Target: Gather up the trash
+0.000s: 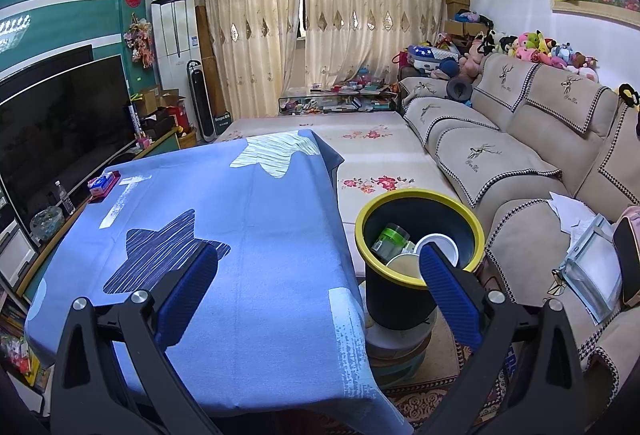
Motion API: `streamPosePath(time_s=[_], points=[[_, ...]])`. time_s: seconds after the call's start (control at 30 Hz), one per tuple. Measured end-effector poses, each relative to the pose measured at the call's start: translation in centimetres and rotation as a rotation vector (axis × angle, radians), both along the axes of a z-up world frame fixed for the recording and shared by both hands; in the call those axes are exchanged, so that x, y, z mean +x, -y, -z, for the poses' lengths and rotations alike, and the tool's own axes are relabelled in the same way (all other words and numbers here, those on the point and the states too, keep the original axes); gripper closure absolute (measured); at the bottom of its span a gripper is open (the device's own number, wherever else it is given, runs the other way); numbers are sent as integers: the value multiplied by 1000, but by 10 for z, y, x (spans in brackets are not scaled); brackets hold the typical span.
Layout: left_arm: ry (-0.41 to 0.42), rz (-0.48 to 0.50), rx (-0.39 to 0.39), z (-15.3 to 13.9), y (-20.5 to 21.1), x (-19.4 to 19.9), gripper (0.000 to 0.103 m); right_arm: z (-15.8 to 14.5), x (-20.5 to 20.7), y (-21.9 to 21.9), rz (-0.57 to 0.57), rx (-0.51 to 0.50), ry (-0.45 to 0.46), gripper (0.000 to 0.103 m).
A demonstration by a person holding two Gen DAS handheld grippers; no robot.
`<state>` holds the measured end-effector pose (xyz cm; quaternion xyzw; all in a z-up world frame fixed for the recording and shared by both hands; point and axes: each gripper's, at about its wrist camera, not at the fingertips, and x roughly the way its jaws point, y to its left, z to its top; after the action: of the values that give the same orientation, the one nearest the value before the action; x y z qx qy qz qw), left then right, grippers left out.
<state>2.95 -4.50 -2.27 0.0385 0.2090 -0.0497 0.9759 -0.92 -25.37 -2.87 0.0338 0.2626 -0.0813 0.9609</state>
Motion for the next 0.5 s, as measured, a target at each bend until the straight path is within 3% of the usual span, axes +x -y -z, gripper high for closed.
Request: streamPosePath(time_s=[0.5], points=[[-8,1,3,2,1,4,5,3,0,-6,0,5,-5,7]])
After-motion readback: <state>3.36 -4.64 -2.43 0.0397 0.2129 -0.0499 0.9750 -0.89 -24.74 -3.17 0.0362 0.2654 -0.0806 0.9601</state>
